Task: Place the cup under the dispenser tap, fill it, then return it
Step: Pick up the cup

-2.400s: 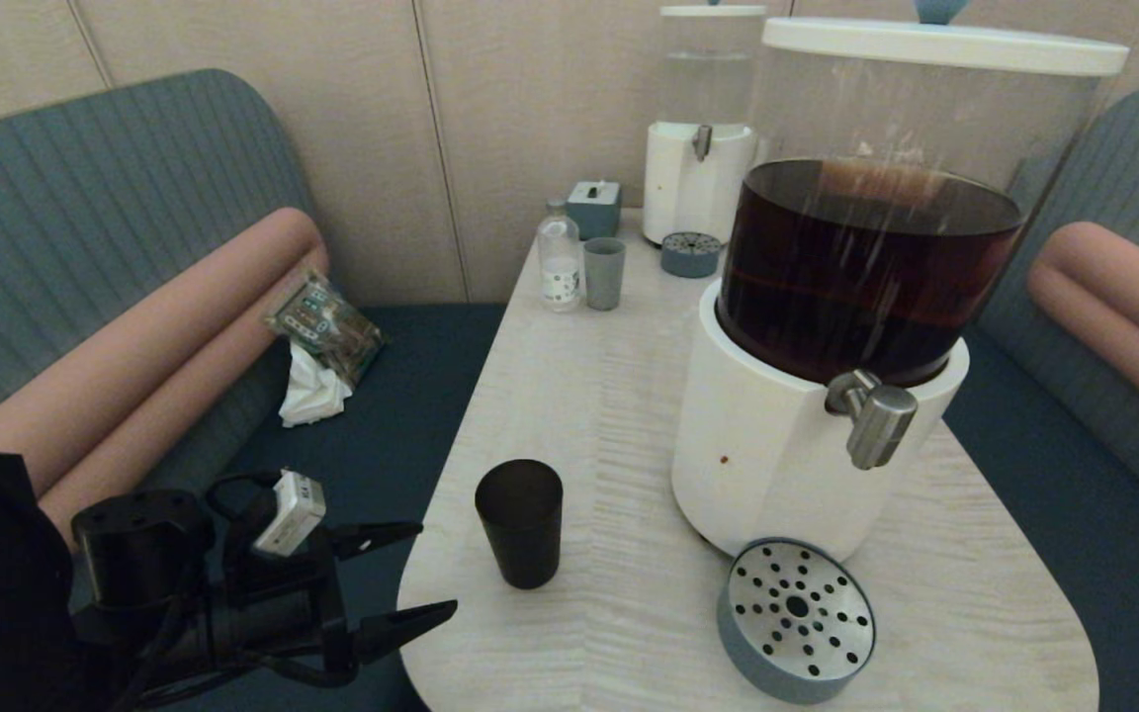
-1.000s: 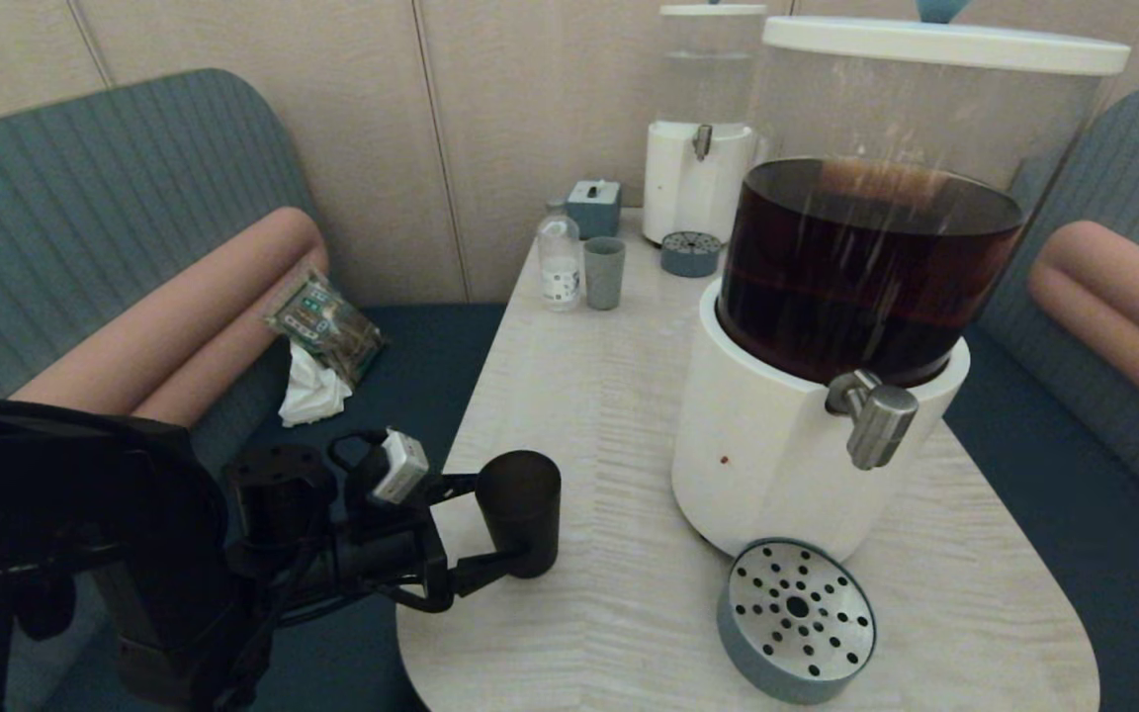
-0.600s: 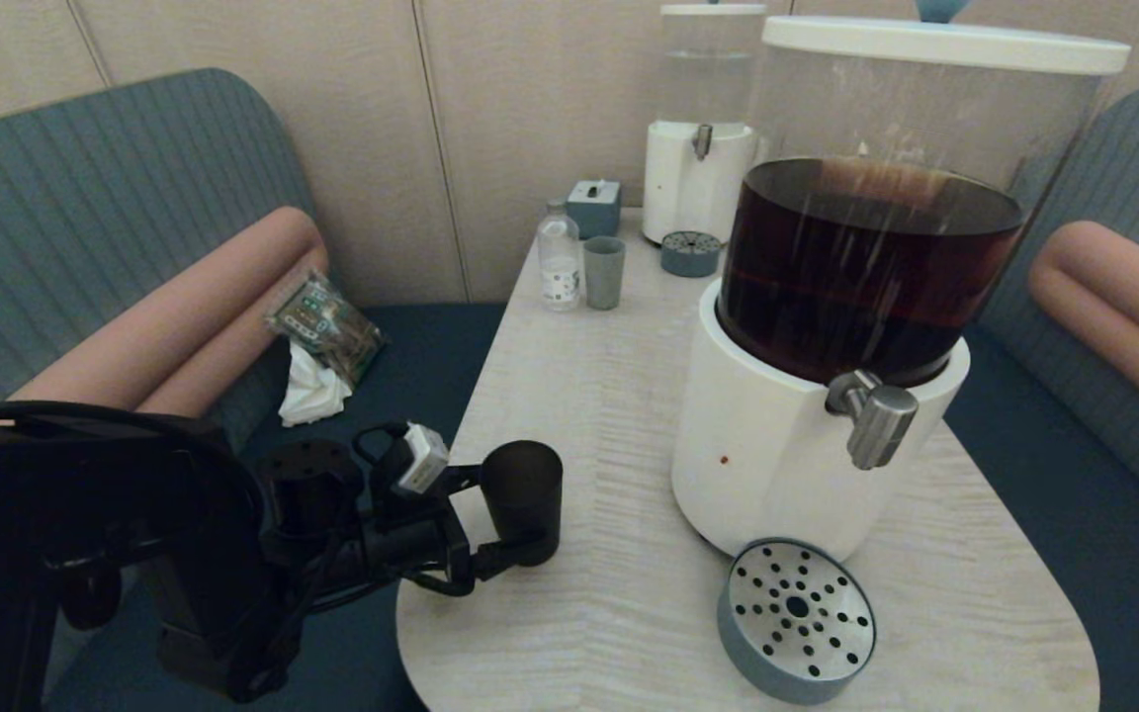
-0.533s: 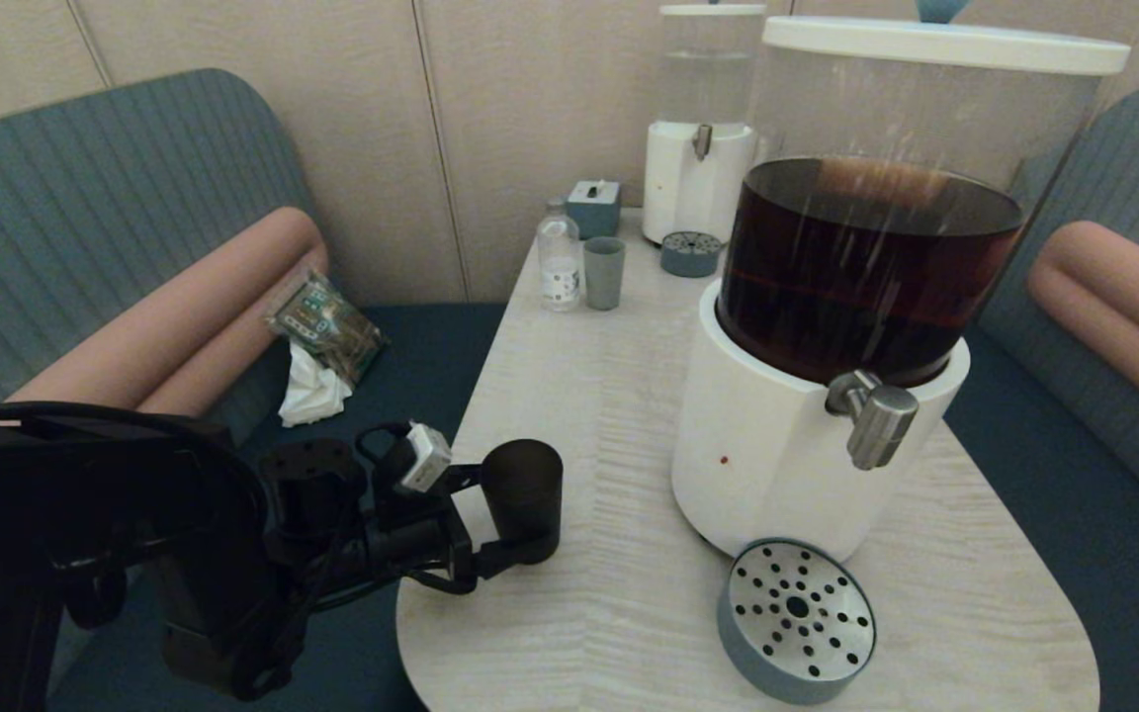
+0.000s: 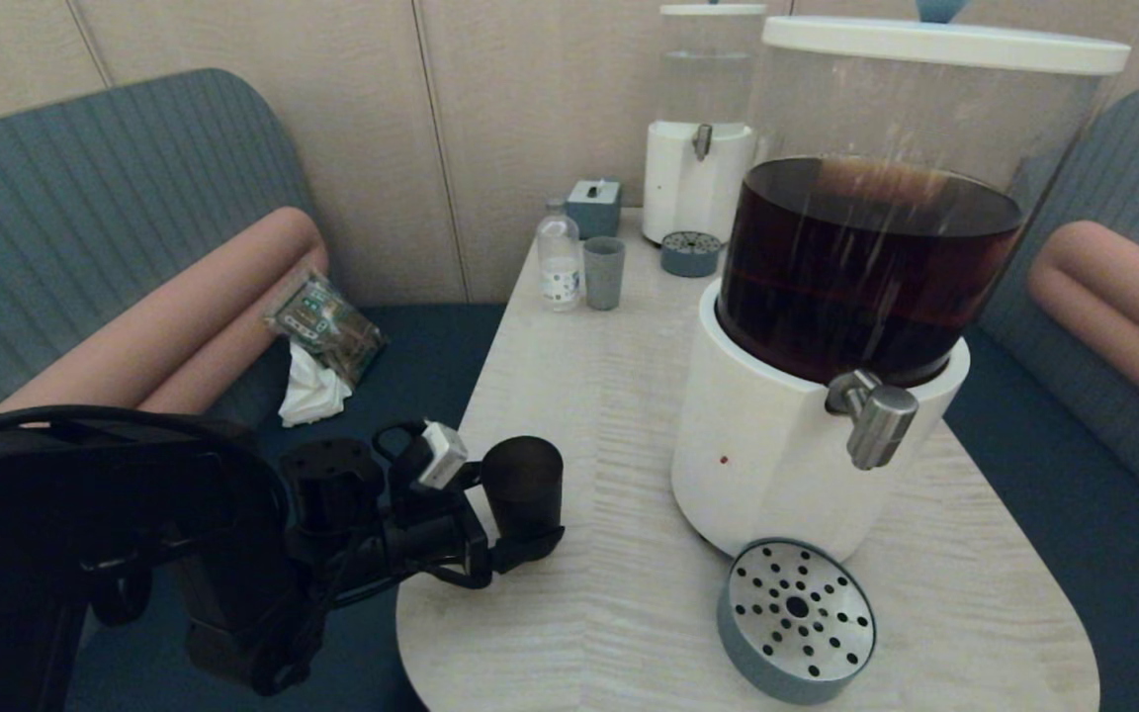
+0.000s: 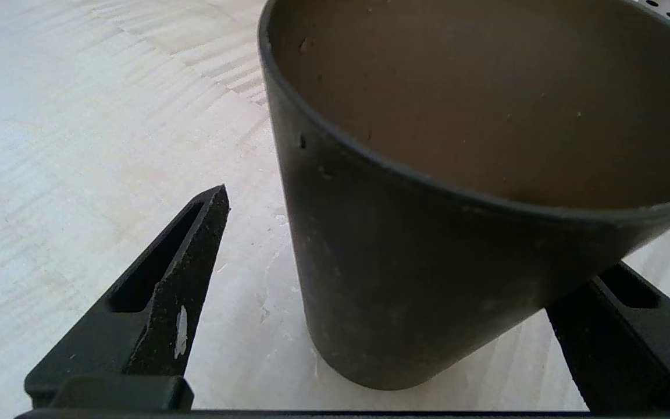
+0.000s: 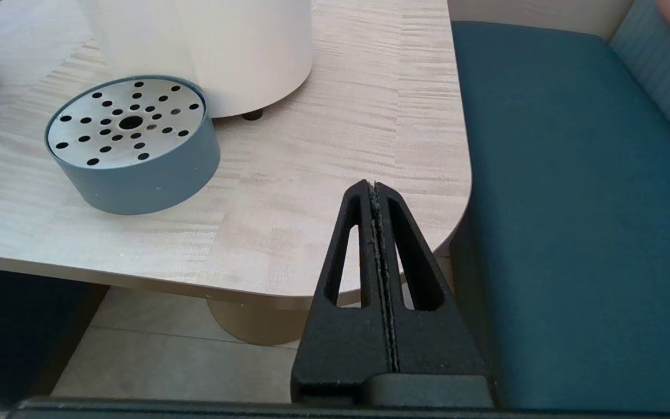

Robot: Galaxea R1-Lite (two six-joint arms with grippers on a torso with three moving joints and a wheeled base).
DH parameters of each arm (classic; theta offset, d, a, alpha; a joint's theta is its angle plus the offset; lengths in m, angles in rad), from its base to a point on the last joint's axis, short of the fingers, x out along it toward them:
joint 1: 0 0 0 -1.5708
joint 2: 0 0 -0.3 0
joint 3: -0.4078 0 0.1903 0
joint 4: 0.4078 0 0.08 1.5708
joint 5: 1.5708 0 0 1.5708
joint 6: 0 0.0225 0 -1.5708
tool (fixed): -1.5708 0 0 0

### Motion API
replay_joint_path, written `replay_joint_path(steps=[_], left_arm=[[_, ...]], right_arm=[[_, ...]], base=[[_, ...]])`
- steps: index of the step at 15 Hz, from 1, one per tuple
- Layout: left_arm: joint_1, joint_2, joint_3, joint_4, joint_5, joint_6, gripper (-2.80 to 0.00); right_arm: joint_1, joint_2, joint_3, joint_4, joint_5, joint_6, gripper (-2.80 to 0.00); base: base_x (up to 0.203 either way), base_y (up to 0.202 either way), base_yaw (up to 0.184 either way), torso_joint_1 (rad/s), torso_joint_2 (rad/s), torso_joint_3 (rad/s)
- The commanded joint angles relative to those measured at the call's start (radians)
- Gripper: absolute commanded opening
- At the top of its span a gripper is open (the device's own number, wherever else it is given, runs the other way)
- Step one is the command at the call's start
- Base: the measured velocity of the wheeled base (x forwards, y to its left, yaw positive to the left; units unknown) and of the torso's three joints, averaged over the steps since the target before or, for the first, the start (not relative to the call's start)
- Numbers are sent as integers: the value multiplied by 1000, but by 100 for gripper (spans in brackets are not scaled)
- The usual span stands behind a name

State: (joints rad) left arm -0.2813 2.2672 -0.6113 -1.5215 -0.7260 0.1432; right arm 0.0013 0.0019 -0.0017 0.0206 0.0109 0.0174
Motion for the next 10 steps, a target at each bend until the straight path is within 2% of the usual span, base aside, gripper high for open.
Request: replay_joint_path(steps=[1,6,10], left_arm=[[-3,-2,1,-9,-3,1,-280],[-3,-29,37,-9,-4,-2,-280],[-3,-132,115,-9,-6,-3,-280]], right_arm=[[0,0,0,1,-2,3,-280],[0,0,0,-1,-5,7,-280],[0,0,0,-1,-5,9,-280]], base=[[0,0,0,0,0,0],[0,0,0,0,0,0],[0,0,0,0,0,0]])
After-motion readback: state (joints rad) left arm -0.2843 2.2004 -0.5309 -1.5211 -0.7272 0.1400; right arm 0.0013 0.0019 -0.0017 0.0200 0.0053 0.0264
